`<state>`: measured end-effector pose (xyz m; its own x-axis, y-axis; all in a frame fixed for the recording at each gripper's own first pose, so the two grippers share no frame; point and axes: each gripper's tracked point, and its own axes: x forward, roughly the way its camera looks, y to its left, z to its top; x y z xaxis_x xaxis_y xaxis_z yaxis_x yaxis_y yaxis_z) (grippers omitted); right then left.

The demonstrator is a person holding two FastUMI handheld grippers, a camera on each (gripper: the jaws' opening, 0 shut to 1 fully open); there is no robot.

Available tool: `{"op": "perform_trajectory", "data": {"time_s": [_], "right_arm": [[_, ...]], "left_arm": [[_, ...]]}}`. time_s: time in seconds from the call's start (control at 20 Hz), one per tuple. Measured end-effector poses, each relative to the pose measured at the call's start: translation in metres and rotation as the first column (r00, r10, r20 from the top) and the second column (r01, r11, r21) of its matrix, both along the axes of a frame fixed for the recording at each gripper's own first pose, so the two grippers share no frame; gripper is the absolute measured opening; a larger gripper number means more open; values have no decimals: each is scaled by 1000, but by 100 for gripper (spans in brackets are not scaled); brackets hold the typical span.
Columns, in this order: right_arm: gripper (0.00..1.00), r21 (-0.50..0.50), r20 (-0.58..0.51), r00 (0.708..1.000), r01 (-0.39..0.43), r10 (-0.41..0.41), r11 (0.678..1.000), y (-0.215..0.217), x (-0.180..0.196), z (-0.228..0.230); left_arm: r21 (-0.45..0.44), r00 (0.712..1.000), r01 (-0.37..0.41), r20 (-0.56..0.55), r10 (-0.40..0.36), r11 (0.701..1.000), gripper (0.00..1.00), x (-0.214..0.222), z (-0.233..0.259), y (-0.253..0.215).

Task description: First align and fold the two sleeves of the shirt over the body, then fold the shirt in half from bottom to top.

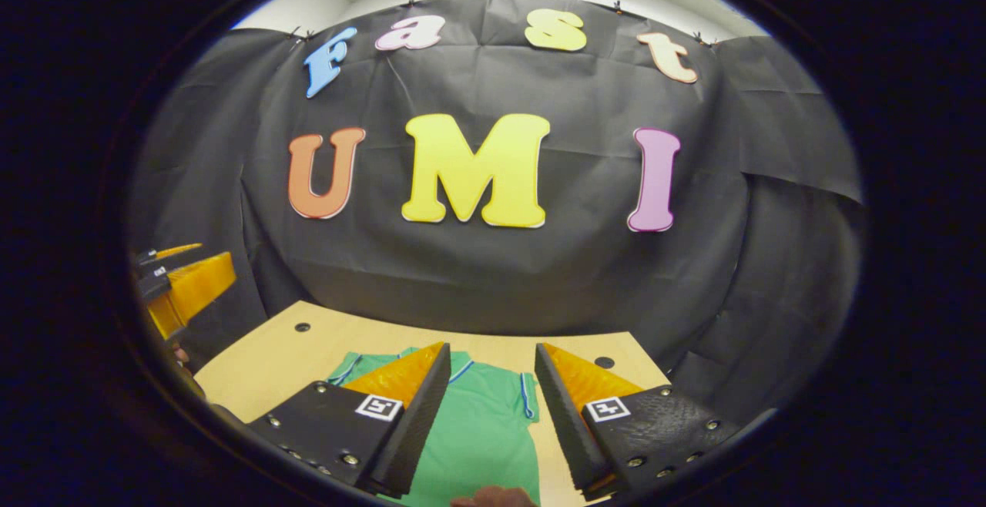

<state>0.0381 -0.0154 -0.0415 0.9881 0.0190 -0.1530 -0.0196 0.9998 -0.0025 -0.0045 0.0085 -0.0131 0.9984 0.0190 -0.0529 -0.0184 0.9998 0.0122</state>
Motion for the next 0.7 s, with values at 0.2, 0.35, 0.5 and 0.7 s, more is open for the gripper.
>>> {"op": "perform_trajectory", "data": {"time_s": [0.2,0.35,0.5,0.7], "right_arm": [[72,18,-68,998,-8,9,1000,-20,50,-28],[71,32,-159,987,-16,21,999,-31,99,-70],[72,42,-245,969,-10,20,999,-39,147,-118],[72,19,-310,951,4,2,1000,-48,203,-173]], "left_arm": [[21,1000,-29,-12,29,999,97,-1,-3,6],[19,998,-59,-37,59,998,97,1,-11,9],[-15,992,-99,-83,98,995,98,2,-22,13],[1,981,-154,-119,153,988,98,5,-38,20]]}}
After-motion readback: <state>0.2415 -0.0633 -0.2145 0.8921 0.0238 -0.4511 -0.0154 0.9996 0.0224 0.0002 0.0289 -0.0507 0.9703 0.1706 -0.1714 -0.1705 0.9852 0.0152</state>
